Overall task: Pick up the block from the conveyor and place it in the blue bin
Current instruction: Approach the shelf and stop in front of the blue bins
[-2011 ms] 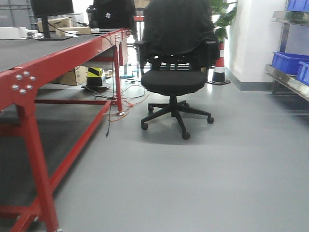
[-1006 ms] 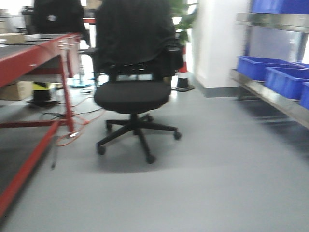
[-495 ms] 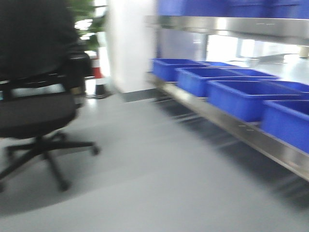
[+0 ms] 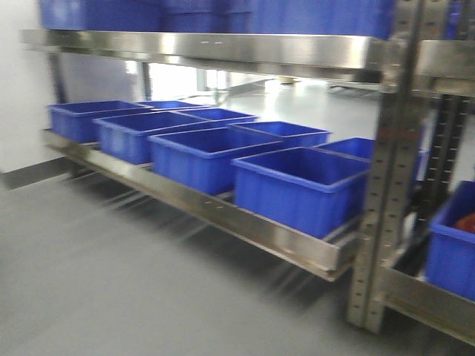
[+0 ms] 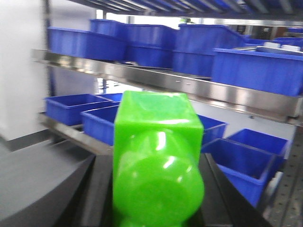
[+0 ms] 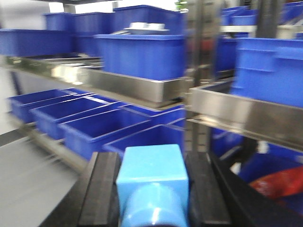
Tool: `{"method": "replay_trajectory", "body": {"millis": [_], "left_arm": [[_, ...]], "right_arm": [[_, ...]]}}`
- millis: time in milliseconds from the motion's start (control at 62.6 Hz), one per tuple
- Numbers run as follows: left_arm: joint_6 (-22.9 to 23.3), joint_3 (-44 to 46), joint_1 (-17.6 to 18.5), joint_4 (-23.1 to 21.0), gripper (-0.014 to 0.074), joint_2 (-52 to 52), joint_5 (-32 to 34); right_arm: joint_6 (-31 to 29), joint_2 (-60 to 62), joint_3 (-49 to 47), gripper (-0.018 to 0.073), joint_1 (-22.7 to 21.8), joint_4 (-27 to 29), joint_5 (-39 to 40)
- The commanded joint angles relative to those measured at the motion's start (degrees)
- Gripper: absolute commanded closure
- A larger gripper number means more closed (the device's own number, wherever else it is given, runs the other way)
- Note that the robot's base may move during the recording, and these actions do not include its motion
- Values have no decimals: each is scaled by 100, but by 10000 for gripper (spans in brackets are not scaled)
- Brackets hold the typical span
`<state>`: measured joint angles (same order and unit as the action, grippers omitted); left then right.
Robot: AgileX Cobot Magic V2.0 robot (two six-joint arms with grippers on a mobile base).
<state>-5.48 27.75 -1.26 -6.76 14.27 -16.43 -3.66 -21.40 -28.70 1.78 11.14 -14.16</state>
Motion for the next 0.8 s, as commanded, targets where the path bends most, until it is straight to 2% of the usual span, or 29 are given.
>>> {"method": "replay_trajectory", "body": {"millis": [0, 782], "left_arm": [[17, 13, -28, -34, 708, -26, 119], [17, 13, -28, -34, 708, -26, 119]], "right_arm": [[-32, 31, -47, 713, 3, -61, 134], [-32, 31, -47, 713, 3, -61, 134]]}}
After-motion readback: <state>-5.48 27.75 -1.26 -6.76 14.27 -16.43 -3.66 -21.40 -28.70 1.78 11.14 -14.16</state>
